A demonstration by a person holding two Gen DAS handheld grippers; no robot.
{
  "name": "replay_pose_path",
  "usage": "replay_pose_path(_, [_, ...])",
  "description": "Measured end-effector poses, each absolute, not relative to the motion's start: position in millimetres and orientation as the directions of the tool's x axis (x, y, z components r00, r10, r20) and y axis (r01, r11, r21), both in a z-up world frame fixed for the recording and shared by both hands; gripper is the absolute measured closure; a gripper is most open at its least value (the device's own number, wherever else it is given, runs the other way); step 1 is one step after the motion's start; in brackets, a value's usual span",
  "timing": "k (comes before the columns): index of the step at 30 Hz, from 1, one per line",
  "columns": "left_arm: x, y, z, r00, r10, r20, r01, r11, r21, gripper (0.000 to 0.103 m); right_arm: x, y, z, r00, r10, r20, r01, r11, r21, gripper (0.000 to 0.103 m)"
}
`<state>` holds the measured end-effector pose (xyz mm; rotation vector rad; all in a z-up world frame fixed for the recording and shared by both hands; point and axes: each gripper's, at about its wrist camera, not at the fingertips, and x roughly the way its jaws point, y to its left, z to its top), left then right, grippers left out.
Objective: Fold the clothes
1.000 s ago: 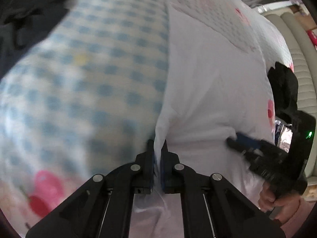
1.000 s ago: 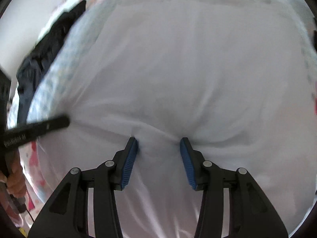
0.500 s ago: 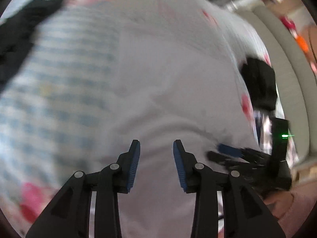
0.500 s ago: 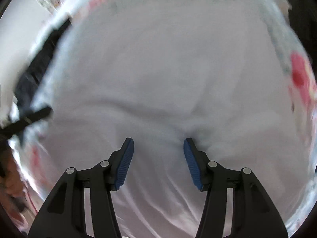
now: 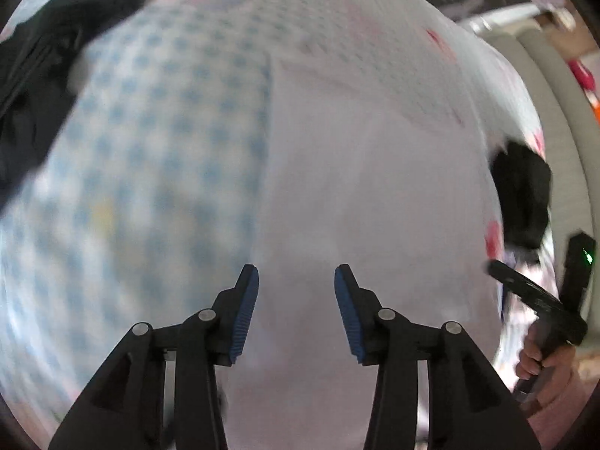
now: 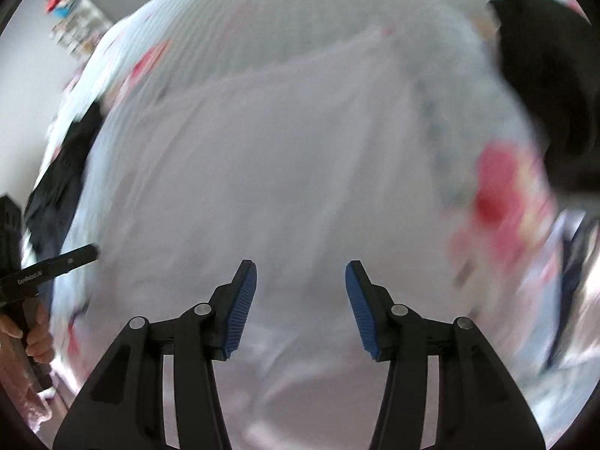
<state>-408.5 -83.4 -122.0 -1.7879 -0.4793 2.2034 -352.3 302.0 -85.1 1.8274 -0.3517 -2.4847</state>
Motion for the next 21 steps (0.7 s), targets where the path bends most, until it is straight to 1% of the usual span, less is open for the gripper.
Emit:
replay_pose_path(3, [-469, -82, -132, -0.228, 0.42, -0.878, 0.052, -0.895, -0.442, 0.059, -395, 344, -81, -0.345, -0.109, -0.932, -0.148, -0.974, 0.169, 0.051])
replay_pose_path(4, [-489, -78, -133, -0.235, 0.425, -0.874, 0.063, -0.891, -0.45, 0.059, -409, 351, -82, -0.348, -0.096, -0.933, -0.162, -0.974, 0.16, 0.048])
replay_pose_path(5, [-509, -77, -136, -0.237, 0.42, -0.876, 0.074, -0.891, -0.447, 0.056, -426, 365, -80, -0.355, -0.089, -0.931, -0.178, -0.971, 0.161, 0.048])
replay_pose_path(7, [-547, -75, -148, -0.224, 0.409, -0.885, 0.1, -0.893, -0.438, 0.053, -460, 378, -88, -0.361, -0.068, -0.93, -0.209, -0.966, 0.152, 0.043])
replay_pose_path(8, [-558, -77, -156, -0.208, 0.419, -0.884, 0.118, -0.886, -0.448, 0.053, -476, 384, -92, -0.364, -0.058, -0.93, -0.225, -0.963, 0.148, 0.042])
replay_pose_path(9, [-567, -80, -164, -0.187, 0.443, -0.877, 0.138, -0.872, -0.47, 0.053, -491, 389, -101, -0.356, -0.05, -0.933, -0.238, -0.961, 0.142, 0.042])
replay_pose_path(10, [-573, -80, -169, -0.174, 0.464, -0.869, 0.15, -0.859, -0.489, 0.056, -499, 388, -108, -0.332, -0.08, -0.94, -0.218, -0.963, 0.159, 0.042])
replay_pose_path(11, [-577, -78, -171, -0.176, 0.486, -0.856, 0.138, -0.849, -0.51, 0.063, -507, 387, -115, -0.308, -0.109, -0.945, -0.199, -0.964, 0.176, 0.044])
replay_pose_path(12, [-580, -68, -171, -0.182, 0.503, -0.845, 0.105, -0.844, -0.526, 0.071, -516, 386, -122, -0.284, -0.138, -0.949, -0.18, -0.964, 0.194, 0.054])
replay_pose_path(13, [-585, -57, -171, -0.183, 0.497, -0.848, 0.072, -0.853, -0.516, 0.086, -524, 385, -129, -0.258, -0.166, -0.952, -0.161, -0.964, 0.212, 0.06])
replay_pose_path(14, [-590, -52, -170, -0.182, 0.478, -0.859, 0.044, -0.869, -0.492, 0.088, -532, 384, -135, -0.232, -0.193, -0.953, -0.143, -0.963, 0.23, 0.066])
replay_pose_path(15, [-598, -46, -168, -0.184, 0.452, -0.873, 0.022, -0.886, -0.464, 0.089, -534, 377, -136, -0.227, -0.169, -0.959, -0.101, -0.975, 0.195, 0.073])
replay_pose_path(16, [-607, -39, -167, -0.189, 0.422, -0.887, 0.005, -0.902, -0.431, 0.09, -536, 370, -137, -0.222, -0.144, -0.964, -0.06, -0.985, 0.161, 0.076])
replay_pose_path(17, [-617, -32, -165, -0.195, 0.391, -0.899, -0.011, -0.918, -0.397, 0.09, -538, 366, -136, -0.222, -0.117, -0.968, -0.041, -0.991, 0.13, 0.082])
replay_pose_path(18, [-627, -22, -165, -0.199, 0.373, -0.906, -0.019, -0.926, -0.377, 0.09, -541, 366, -135, -0.229, -0.111, -0.967, -0.05, -0.991, 0.125, 0.085])
replay_pose_path(21, [-645, -10, -166, -0.191, 0.338, -0.921, -0.028, -0.94, -0.339, 0.09, -545, 367, -128, -0.267, -0.079, -0.96, -0.087, -0.991, 0.106, 0.088])
